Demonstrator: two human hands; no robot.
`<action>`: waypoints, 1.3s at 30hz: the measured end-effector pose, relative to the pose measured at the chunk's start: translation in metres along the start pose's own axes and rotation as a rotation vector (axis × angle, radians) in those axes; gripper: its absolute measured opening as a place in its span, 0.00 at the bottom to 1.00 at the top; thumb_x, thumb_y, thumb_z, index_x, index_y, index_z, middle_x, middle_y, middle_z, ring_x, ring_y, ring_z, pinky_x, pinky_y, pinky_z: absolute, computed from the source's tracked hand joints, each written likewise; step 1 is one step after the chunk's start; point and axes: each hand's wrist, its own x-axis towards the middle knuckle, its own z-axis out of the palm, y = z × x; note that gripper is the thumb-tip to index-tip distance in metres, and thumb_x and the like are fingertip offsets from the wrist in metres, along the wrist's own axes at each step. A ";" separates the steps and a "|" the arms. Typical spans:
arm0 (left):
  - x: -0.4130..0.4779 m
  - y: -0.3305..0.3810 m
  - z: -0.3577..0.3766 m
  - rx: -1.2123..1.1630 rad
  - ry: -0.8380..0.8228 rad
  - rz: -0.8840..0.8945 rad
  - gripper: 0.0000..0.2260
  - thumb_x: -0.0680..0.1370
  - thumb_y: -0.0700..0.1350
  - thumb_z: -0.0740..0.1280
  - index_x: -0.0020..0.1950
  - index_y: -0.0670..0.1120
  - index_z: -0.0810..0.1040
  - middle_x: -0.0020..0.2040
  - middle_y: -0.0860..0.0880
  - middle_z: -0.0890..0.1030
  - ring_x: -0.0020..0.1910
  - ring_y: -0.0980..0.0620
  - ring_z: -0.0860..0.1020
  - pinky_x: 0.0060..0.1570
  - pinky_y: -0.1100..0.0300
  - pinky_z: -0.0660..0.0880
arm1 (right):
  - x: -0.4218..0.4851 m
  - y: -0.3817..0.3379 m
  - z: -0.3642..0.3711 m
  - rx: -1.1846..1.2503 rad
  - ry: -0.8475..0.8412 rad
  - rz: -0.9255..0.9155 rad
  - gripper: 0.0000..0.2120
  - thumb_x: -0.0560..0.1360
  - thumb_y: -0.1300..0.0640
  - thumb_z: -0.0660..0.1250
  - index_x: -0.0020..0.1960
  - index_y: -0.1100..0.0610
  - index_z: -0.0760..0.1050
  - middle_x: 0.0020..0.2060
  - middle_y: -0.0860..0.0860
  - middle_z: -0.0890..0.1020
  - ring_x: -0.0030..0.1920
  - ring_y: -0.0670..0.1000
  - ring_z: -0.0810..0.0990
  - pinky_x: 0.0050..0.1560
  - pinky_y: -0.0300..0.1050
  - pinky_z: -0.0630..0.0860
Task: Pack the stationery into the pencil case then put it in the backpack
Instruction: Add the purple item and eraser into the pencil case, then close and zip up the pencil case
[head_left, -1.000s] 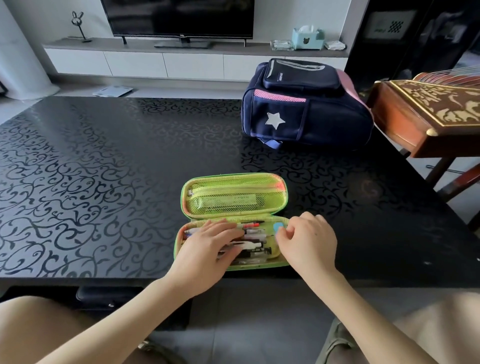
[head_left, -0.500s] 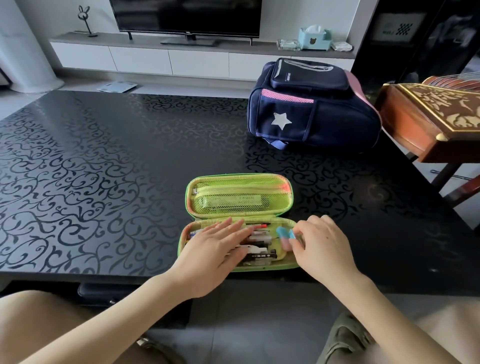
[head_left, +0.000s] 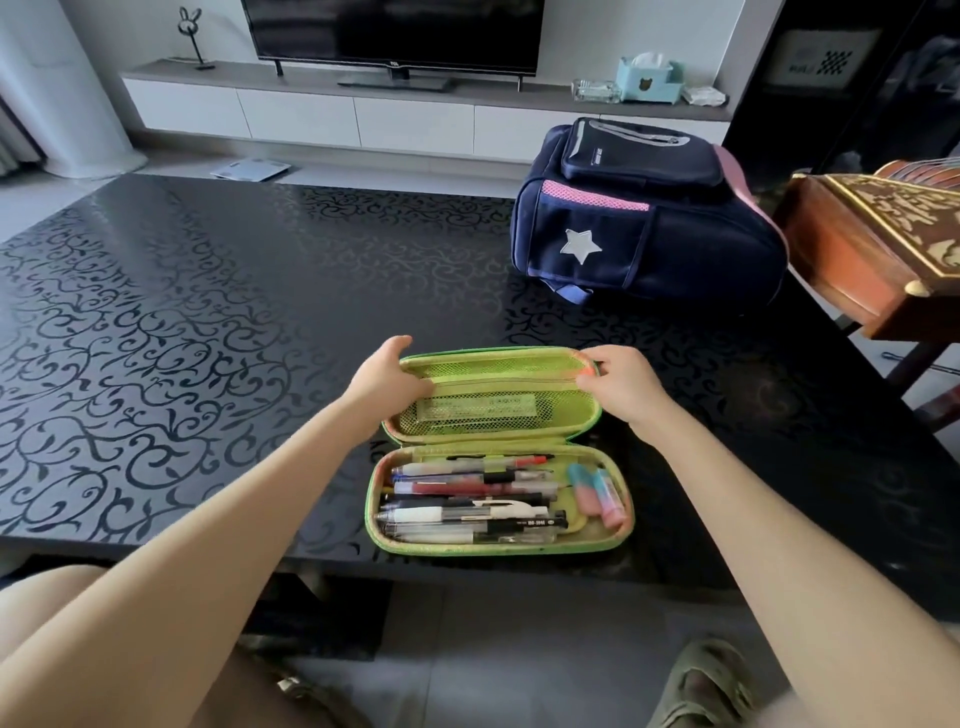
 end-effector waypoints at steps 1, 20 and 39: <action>0.003 0.002 -0.004 -0.050 0.002 0.027 0.29 0.71 0.40 0.72 0.70 0.48 0.66 0.65 0.43 0.72 0.60 0.45 0.73 0.59 0.58 0.70 | 0.002 -0.003 -0.002 -0.037 0.051 -0.049 0.15 0.71 0.67 0.65 0.56 0.57 0.80 0.50 0.53 0.83 0.50 0.54 0.80 0.51 0.47 0.75; -0.089 -0.060 -0.005 0.692 -0.065 0.901 0.27 0.72 0.63 0.57 0.71 0.61 0.61 0.73 0.48 0.63 0.72 0.43 0.61 0.67 0.40 0.62 | -0.127 0.063 -0.018 -0.602 0.083 -0.877 0.22 0.63 0.68 0.60 0.56 0.59 0.72 0.57 0.55 0.74 0.61 0.57 0.73 0.53 0.51 0.78; -0.039 -0.017 -0.008 -0.416 -0.412 -0.068 0.18 0.80 0.54 0.55 0.54 0.48 0.81 0.50 0.45 0.84 0.47 0.49 0.82 0.51 0.53 0.77 | -0.094 0.015 0.029 -0.892 -0.043 -0.821 0.38 0.69 0.30 0.57 0.74 0.47 0.57 0.70 0.58 0.67 0.68 0.61 0.67 0.69 0.63 0.62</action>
